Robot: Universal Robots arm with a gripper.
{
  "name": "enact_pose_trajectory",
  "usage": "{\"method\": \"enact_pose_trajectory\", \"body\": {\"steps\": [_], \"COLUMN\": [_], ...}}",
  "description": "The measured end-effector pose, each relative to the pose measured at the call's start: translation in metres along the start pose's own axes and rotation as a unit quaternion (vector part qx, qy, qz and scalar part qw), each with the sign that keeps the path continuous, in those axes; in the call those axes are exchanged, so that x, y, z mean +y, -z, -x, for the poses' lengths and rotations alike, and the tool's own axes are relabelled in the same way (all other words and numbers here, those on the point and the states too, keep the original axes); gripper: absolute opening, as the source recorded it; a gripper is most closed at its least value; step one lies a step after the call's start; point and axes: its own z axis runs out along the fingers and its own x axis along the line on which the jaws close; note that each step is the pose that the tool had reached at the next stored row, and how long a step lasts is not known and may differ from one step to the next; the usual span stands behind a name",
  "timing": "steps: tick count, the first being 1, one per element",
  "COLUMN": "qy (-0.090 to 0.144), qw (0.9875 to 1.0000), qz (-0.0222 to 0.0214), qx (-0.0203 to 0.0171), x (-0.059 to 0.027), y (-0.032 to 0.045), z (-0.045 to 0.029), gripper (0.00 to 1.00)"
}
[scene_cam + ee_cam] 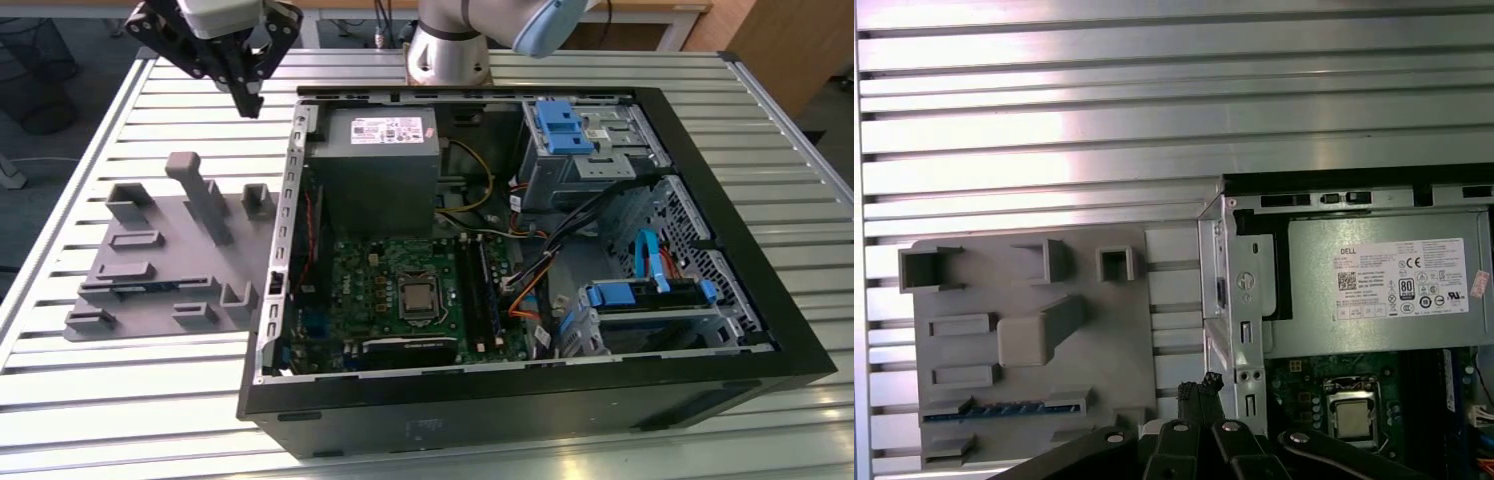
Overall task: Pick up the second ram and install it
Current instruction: 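Reach for the second ram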
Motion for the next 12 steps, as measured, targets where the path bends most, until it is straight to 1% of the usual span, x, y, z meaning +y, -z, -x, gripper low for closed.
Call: {"method": "enact_pose_trajectory", "body": {"steps": [12], "qy": [0.000], "qw": [1.0000], "qz": [0.0000], "qx": [0.0001], "x": [-0.0003], "y": [-0.0002], "z": [-0.0033], "gripper": [0.11]}}
